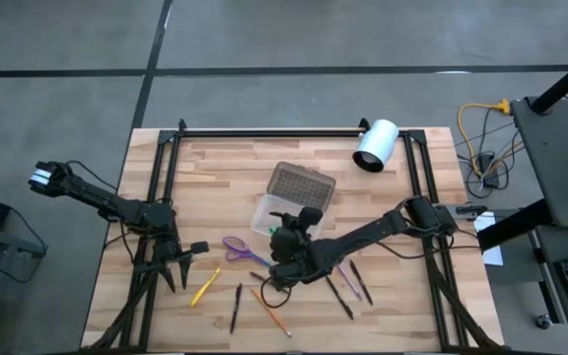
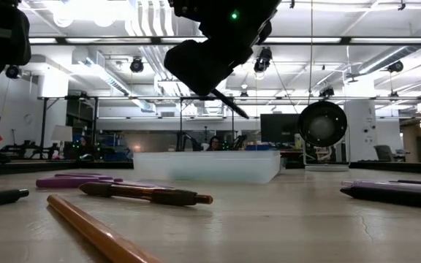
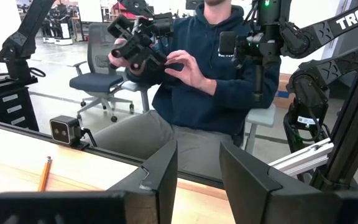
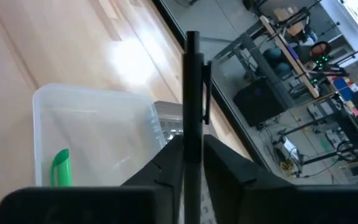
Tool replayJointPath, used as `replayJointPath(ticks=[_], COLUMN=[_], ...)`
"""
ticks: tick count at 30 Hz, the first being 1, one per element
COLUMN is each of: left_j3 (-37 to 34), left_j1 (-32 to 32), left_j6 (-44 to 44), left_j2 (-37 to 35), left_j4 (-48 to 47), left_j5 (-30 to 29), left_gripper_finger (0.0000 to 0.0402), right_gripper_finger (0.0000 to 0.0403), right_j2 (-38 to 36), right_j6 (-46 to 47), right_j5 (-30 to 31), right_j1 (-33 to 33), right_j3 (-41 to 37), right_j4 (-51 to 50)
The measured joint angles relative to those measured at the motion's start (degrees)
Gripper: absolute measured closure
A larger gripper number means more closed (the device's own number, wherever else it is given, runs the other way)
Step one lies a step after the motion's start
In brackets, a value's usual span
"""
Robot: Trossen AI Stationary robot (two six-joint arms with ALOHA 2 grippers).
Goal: Pick & place school supplies into a supply box
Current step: Put the black pen into the supply box
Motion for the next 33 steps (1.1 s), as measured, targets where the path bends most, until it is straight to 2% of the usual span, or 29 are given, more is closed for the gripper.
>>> replayJointPath(ticks=[8,16,19,24,29,33], left_j3=[0.0,0.0,0.0,0.0,0.0,0.0], left_j1=[0.0,0.0,0.0,0.0,0.0,0.0], left_j6=[0.0,0.0,0.0,0.0,0.0,0.0], left_j2=[0.0,0.0,0.0,0.0,0.0,0.0], left_j4=[0.0,0.0,0.0,0.0,0.0,0.0], left_j5=[0.0,0.0,0.0,0.0,0.0,0.0], left_gripper_finger=[0.0297,0.0297,0.0297,0.0297,0.0297,0.0297], right_gripper_finger=[0.0294,0.0294,0.0298,0.0304,0.031,0.0316], right_j2=[0.0,0.0,0.0,0.0,0.0,0.0], right_j6=[-0.9,-0.9,-0.9,-0.9,-0.6,5.4], right_j5=[-0.2,-0.4,-2.9,-15.1,-32.2,-46.6], right_j1=[0.1,0.1,0.3,0.8,1.0,1.0], right_j3=[0.0,0.0,0.0,0.0,0.6,1.7], right_j4=[0.0,0.0,0.0,0.0,-0.3,-0.7])
